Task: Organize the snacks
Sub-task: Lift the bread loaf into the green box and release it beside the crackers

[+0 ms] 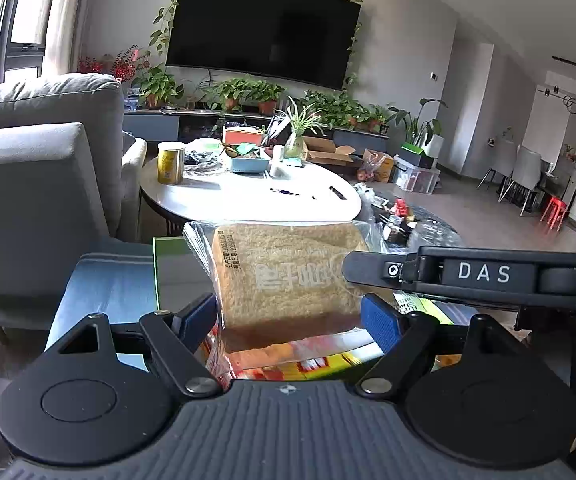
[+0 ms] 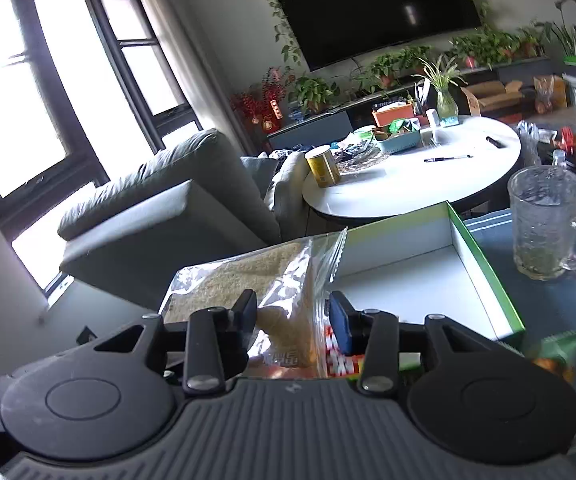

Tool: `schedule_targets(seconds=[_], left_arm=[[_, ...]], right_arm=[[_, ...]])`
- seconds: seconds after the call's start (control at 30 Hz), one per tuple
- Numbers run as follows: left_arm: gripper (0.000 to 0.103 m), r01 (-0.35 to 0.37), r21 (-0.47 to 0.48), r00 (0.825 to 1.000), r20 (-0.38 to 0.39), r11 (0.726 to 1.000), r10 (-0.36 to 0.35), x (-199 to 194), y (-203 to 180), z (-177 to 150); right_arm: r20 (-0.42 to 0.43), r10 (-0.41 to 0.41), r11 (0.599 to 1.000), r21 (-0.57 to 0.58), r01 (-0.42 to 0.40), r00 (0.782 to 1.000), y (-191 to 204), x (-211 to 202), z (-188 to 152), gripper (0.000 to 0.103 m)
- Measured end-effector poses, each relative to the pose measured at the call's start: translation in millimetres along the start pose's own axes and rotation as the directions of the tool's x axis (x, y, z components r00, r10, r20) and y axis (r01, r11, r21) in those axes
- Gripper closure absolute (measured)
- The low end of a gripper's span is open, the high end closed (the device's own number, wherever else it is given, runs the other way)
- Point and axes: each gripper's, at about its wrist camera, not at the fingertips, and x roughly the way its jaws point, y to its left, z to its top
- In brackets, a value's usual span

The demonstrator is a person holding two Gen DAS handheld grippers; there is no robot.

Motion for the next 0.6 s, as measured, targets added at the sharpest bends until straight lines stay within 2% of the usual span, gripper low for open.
schedule_targets(seconds=[0.37, 0.6], left_arm=[[0.027, -0.051, 0.015, 0.997, -0.057, 0.999, 0.052, 66.2, 22.9, 8.7], [0.027, -0.071, 0.015, 0.994, -0.087, 0.997, 0.072, 86.5, 30.9, 7.2]], right_arm=[[-0.058, -0.016, 0.999, 0.037, 0.018, 0.998, -19.8, 62.3, 4.7, 0.042], [-0.091, -0.026, 0.998, 0.058, 0.031, 0.996, -28.9, 84.0, 2.2, 0.042]])
